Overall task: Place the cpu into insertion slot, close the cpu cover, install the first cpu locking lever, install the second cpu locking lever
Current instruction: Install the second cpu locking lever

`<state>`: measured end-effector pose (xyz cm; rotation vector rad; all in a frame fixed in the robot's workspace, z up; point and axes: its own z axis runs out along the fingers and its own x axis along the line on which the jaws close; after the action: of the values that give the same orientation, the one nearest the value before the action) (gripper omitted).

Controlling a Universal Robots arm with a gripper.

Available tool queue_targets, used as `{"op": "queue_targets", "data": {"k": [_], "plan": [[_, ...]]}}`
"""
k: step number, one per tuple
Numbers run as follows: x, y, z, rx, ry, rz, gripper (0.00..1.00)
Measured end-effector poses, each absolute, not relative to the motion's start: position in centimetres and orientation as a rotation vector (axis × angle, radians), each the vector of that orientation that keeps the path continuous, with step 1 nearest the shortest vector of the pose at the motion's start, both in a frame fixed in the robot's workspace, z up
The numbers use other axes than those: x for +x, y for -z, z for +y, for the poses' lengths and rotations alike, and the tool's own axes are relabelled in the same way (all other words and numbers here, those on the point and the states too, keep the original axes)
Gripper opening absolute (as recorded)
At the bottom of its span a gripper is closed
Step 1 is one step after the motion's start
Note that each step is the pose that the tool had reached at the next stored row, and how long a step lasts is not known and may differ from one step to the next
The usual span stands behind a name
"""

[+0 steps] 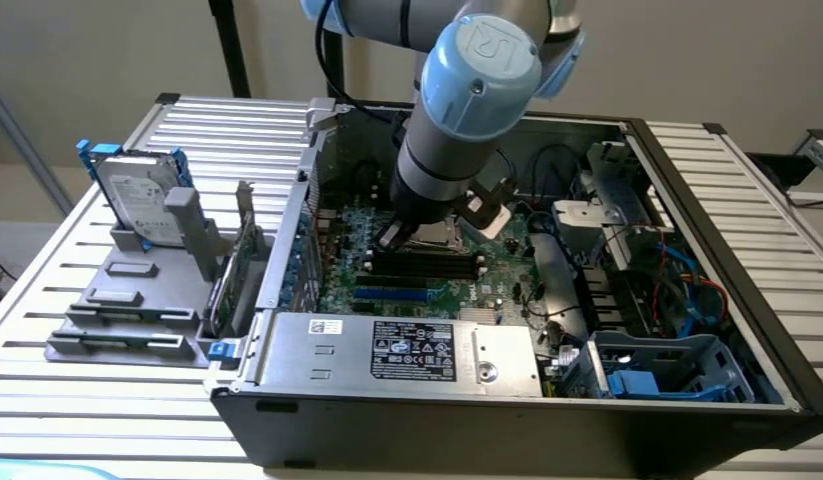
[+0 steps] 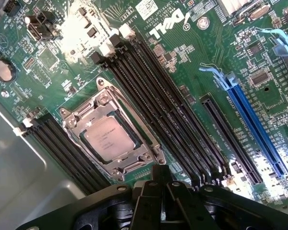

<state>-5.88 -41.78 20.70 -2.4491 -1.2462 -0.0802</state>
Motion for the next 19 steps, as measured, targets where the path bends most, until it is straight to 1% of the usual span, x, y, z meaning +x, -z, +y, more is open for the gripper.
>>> {"op": "queue_targets", "data": {"k": [19], "plan": [[-6.2,-19.4,-41.4,-2.455,0.076,-1.250,0.11]]}}
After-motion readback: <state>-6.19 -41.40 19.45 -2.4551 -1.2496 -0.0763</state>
